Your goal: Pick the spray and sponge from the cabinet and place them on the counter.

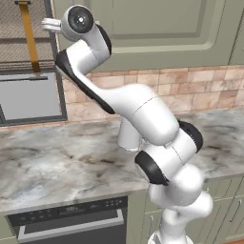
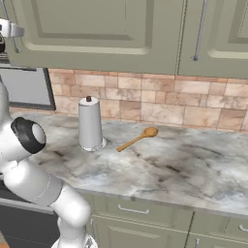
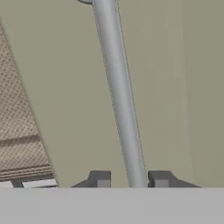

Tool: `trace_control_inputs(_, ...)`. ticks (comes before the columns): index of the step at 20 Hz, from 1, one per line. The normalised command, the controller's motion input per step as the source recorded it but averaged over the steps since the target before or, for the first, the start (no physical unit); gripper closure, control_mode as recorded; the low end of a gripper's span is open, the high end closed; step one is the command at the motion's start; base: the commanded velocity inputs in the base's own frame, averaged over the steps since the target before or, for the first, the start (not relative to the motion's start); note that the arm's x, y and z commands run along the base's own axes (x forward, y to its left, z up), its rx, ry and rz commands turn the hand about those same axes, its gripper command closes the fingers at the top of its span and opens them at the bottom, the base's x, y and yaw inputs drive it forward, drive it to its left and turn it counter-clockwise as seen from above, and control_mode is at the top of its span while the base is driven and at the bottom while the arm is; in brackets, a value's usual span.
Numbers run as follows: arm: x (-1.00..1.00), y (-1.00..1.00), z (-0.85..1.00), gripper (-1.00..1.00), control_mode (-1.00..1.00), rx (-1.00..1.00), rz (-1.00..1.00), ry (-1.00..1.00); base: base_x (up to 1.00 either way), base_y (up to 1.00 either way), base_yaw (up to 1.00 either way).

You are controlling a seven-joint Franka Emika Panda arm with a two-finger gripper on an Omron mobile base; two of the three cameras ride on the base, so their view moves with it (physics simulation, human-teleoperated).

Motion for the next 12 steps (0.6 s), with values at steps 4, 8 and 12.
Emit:
trace_control_inputs(4,0.00,-0.27,-0.01,1.00,-1.00,0.00,0.08,0.09,0.00,0.00,0.00)
trace_control_inputs(8,-0.03,-0.38,-0.03,1.00,-1.00,0.00,0.10,0.00,0.00,0.00,0.00)
trace_control_inputs(12,-0.12,-0.46,-0.01,1.00,-1.00,0.00,0.09,0.00,0.00,0.00,0.00)
